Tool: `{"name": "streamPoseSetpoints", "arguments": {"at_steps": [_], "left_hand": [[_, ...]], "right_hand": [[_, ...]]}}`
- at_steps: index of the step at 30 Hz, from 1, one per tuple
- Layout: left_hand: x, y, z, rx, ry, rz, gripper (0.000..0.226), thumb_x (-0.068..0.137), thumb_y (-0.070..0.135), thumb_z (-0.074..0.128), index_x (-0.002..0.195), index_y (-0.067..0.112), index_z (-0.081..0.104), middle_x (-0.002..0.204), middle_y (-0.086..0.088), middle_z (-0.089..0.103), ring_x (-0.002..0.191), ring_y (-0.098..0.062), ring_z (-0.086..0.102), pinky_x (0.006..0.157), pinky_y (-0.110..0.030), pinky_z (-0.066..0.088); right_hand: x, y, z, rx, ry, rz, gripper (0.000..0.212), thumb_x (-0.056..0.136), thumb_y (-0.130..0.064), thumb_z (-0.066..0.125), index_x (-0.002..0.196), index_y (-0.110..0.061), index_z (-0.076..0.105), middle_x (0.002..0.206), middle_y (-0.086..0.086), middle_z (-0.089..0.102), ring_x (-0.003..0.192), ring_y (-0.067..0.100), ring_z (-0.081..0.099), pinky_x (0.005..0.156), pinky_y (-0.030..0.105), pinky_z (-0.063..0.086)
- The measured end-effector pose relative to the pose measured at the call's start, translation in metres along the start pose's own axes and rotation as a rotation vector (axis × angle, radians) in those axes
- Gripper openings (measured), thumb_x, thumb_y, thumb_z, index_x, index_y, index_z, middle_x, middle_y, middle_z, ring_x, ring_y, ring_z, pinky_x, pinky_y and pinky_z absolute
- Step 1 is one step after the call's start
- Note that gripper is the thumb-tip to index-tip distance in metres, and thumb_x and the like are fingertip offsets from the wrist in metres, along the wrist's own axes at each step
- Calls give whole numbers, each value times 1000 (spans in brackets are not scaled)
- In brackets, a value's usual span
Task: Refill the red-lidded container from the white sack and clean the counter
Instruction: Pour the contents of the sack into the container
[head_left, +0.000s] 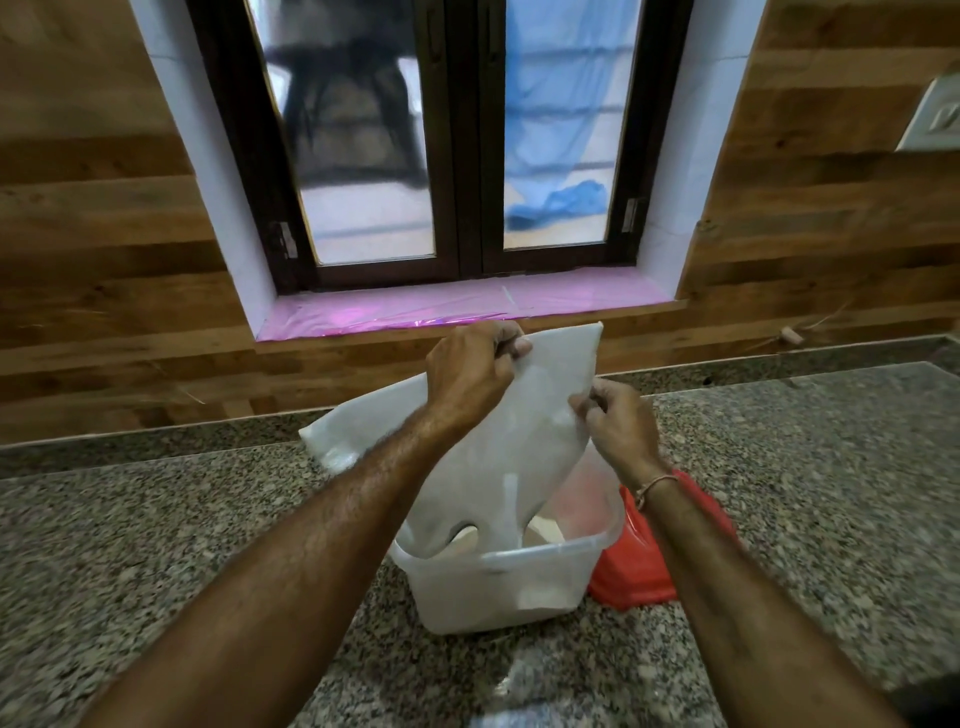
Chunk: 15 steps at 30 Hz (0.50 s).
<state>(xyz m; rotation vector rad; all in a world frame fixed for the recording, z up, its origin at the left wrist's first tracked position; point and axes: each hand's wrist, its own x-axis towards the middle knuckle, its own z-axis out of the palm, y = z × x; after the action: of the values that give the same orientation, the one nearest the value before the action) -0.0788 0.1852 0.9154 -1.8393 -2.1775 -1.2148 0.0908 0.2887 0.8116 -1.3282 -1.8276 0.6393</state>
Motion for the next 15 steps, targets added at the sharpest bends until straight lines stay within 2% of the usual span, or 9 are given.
{"name": "streamPoseSetpoints", "arguments": {"at_steps": [2,4,6,7,8,10,13,15], "left_hand": [[0,-4,1,4,17,-9,22,100,33,60,89,22,76,81,7,69,80,-15,63,75,-33,53],[-1,-5,1,10,33,-21,22,100,34,61,90,21,76,84,4,73,82,-16,66,79,-36,57],[0,-7,0,11,33,-22,22,100,33,61,91,21,77,83,5,72,81,-15,64,79,-34,55],[0,-7,0,12,29,-18,21,100,31,61,91,21,77,82,6,70,81,-13,63,78,-31,53],[-1,-6,0,13,19,-14,21,100,30,61,90,21,76,81,8,68,80,-12,61,77,-29,50],[-3,-4,2,18,10,23,22,100,30,62,86,20,75,79,8,69,78,-11,62,74,-28,50],[-4,-4,3,109,34,112,26,99,34,63,81,18,72,74,3,70,73,-14,63,69,-30,53],[-3,1,1,177,68,187,25,98,36,64,81,19,72,76,2,72,73,-16,65,70,-30,54]], "right_hand": [[-7,-4,1,183,-127,54,35,96,-32,63,72,-7,61,60,-4,59,50,11,50,49,27,35],[-12,-8,-2,548,-318,203,31,104,-22,59,77,-9,59,59,-3,46,39,1,37,39,18,27],[-13,-4,-8,757,-465,304,28,106,-17,55,79,-11,60,61,-3,47,38,-2,38,35,11,28],[-14,-3,-10,760,-495,303,27,105,-13,55,79,-12,61,62,-2,49,40,-1,40,36,10,31],[-14,-1,-10,690,-469,262,25,104,-7,56,80,-10,63,62,0,50,42,2,41,37,11,31],[-17,-9,-13,520,-304,124,17,96,6,59,86,-5,67,62,2,53,43,4,41,39,16,31],[-18,-31,-23,651,-150,34,5,96,-6,68,99,-2,68,71,1,64,44,5,56,40,16,36],[-14,-40,-30,715,-117,47,13,98,-14,68,90,-3,66,76,7,67,46,6,61,41,14,42]]}}
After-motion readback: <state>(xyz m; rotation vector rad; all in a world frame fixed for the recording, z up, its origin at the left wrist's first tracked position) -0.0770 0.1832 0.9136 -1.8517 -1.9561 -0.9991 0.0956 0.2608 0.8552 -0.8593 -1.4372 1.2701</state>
